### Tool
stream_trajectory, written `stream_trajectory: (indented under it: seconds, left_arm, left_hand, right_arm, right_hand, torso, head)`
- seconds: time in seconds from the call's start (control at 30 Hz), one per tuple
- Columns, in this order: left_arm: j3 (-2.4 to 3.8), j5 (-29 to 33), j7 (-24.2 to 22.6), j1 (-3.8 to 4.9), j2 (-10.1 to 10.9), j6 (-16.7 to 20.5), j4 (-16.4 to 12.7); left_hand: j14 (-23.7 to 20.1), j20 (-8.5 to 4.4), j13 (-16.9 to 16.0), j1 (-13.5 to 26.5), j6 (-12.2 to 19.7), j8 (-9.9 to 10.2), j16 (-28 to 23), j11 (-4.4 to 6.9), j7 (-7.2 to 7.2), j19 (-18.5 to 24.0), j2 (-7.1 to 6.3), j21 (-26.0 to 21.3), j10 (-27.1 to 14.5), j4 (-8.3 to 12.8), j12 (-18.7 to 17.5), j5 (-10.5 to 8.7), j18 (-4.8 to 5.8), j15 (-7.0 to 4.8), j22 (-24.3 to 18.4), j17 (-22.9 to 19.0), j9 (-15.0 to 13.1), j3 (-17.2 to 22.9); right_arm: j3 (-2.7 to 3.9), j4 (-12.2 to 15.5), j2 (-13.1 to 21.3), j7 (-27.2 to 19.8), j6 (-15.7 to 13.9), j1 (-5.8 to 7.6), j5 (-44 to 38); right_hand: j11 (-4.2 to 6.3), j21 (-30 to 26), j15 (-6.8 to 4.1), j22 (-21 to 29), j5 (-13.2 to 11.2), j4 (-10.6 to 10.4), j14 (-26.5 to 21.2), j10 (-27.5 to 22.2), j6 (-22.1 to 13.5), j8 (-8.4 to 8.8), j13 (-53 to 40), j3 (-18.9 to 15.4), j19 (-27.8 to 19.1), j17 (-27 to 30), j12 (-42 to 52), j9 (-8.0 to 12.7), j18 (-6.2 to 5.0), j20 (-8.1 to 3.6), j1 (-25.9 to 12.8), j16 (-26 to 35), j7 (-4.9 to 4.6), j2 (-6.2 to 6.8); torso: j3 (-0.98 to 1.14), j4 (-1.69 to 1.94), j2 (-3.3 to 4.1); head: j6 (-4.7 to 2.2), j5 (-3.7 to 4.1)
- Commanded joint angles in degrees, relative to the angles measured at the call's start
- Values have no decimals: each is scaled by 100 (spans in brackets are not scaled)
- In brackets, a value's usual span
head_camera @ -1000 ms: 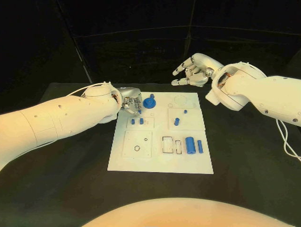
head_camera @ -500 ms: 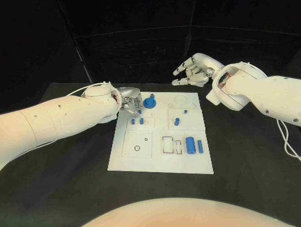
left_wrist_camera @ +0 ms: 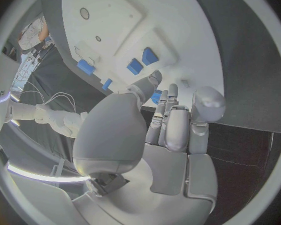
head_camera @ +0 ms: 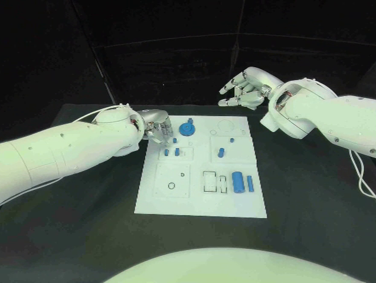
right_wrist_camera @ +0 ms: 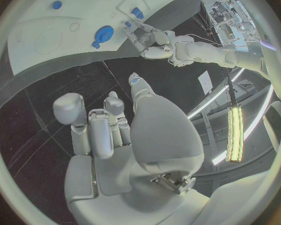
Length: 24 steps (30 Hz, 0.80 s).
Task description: Assemble the parts on the task board
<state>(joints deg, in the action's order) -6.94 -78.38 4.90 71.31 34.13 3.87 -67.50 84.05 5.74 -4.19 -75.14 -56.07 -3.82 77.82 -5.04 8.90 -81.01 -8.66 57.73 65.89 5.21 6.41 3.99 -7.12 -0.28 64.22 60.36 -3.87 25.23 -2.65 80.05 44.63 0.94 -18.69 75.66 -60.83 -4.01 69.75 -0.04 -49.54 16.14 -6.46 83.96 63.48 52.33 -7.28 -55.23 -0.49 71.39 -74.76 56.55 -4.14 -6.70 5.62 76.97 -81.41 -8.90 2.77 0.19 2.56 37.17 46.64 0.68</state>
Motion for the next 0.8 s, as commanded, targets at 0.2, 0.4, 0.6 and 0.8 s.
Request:
stream_trajectory:
  seconds: [0.2,0.4,0.6,0.8]
  left_arm:
    - [23,1424,-534,102,408,842,-187]
    - [21,3796,-1866,121,691,1117,-401]
    - [12,5924,-2952,107,874,872,-795]
    - [4,7447,-3523,66,1041,499,-1216]
  left_hand:
    - [-39,7,-6,-51,4,-40,-103,-41,38,163,59,-390,-76,-21,-23,-22,-36,57,-268,-172,-23,-18]
    - [-322,16,-88,-211,-266,-213,-468,-32,88,491,281,-1166,166,-6,201,-21,-179,54,-833,-882,-87,83]
    - [-745,41,-125,-204,-285,-254,-910,-47,99,985,324,-2126,62,-23,311,-8,-327,84,-1504,-1653,-85,24]
    - [-1009,63,-159,-118,-317,-302,-1136,-51,100,1134,348,-2267,23,-89,419,31,-330,100,-1572,-2046,-90,-78]
  right_arm:
    - [-2,51,248,12,49,3,-1]
    - [-10,168,511,61,207,-72,-539]
    - [-16,276,647,222,354,-217,-1663]
    - [-20,324,627,398,367,-450,-2491]
  right_hand:
    - [33,-575,-51,790,-91,9,160,-443,265,-96,2315,322,-264,539,-2538,19,-175,-23,527,505,-1,-43]
    - [11,-708,-31,928,-193,114,164,-33,482,-44,3401,773,-237,613,-3597,37,-196,-25,773,598,-2,115]
    - [2,-720,-67,934,-266,160,178,58,597,-41,3622,918,-215,602,-3822,25,-211,-38,807,599,14,185]
    - [12,-711,-77,910,-264,137,200,121,669,-36,3760,968,-181,563,-3969,18,-205,-47,740,577,39,279]
  torso:
    - [-7,20,-5]
    - [-11,-27,-20]
    - [-24,-32,-30]
    - [-20,-30,-22]
  head:
    - [-68,66]
    - [-183,225]
    - [-281,382]
    - [-360,499]
